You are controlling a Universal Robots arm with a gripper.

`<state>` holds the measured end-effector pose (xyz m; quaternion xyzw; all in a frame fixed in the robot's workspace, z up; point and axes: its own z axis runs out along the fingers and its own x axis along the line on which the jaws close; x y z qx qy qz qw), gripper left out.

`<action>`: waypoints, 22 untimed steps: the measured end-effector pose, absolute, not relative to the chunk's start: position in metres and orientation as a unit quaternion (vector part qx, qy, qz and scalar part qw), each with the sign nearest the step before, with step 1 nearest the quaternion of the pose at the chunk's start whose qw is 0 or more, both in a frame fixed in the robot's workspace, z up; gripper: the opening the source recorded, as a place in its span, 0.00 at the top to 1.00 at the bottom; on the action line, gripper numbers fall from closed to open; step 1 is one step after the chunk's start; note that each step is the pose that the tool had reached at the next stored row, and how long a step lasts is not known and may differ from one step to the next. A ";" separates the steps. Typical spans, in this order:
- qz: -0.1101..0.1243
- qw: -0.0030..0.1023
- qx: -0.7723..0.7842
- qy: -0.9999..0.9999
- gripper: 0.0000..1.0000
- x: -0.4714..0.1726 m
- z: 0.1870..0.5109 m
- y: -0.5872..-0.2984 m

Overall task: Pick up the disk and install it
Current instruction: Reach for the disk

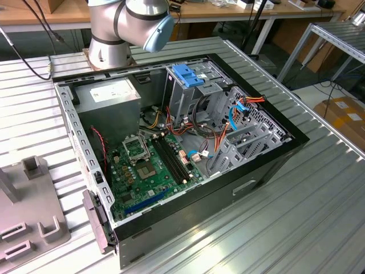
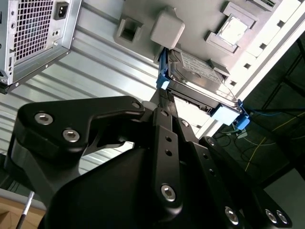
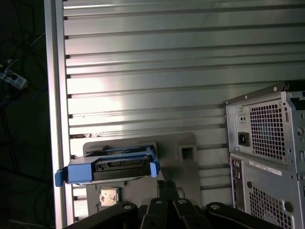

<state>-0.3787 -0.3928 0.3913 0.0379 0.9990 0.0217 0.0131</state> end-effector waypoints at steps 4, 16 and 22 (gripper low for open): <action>0.022 0.013 0.038 0.999 0.89 -0.381 0.391 -0.385; 0.022 0.013 0.038 0.999 0.89 -0.400 0.391 -0.385; 0.022 0.013 0.038 0.999 0.89 -0.413 0.391 -0.382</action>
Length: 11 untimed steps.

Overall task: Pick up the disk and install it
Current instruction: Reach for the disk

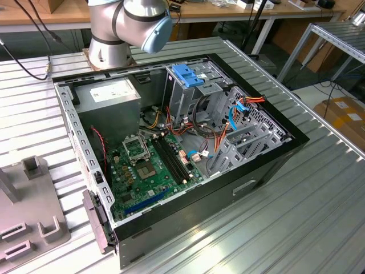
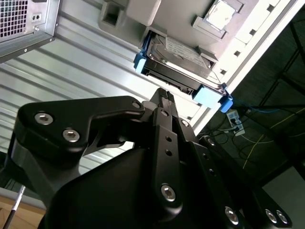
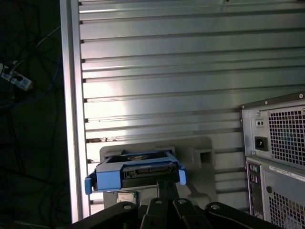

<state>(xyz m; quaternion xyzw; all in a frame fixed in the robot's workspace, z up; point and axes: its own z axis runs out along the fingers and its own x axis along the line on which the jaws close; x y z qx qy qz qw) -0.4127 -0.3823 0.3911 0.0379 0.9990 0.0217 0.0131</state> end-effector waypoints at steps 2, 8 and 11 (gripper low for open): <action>0.022 0.013 0.038 0.999 0.89 -0.416 0.391 -0.381; 0.022 0.013 0.038 0.999 0.89 -0.427 0.391 -0.378; 0.022 0.013 0.038 0.999 0.89 -0.431 0.391 -0.377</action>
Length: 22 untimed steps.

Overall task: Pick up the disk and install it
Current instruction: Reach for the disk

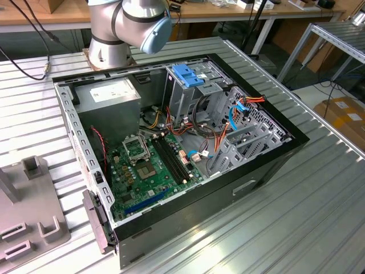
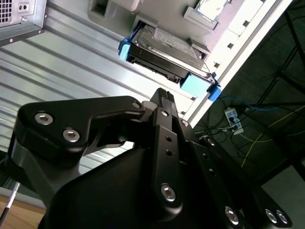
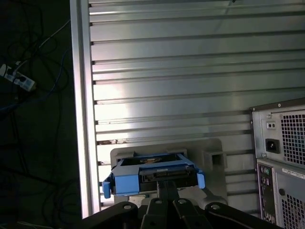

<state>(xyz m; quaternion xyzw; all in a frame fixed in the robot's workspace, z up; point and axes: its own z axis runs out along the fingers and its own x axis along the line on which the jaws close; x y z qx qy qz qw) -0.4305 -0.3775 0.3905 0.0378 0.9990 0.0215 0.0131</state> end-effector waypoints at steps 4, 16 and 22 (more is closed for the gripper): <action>0.022 0.013 0.038 0.999 0.89 -0.431 0.391 -0.377; 0.022 0.013 0.038 0.999 0.89 -0.436 0.391 -0.377; 0.022 0.013 0.038 0.999 0.89 -0.438 0.390 -0.377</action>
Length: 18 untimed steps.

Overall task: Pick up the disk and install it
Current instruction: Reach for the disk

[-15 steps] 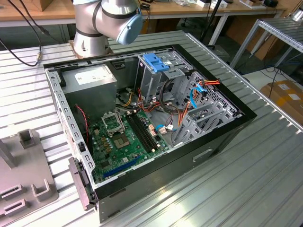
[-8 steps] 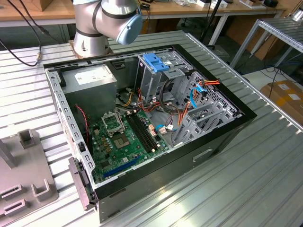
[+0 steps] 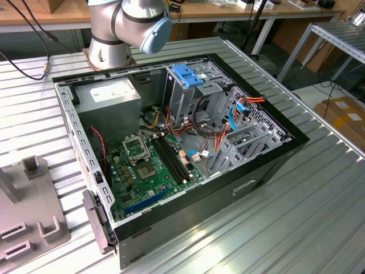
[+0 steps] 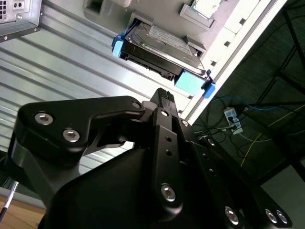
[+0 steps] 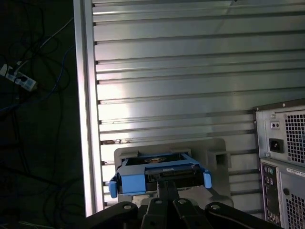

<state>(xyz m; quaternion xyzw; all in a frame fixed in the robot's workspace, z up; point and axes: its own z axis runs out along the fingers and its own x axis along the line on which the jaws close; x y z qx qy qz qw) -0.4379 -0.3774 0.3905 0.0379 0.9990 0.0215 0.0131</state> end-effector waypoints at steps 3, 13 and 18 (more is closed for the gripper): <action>0.022 0.013 0.038 0.999 0.89 -0.438 0.390 -0.376; 0.022 0.013 0.038 0.999 0.89 -0.439 0.390 -0.374; 0.022 0.013 0.038 0.999 0.89 -0.439 0.390 -0.374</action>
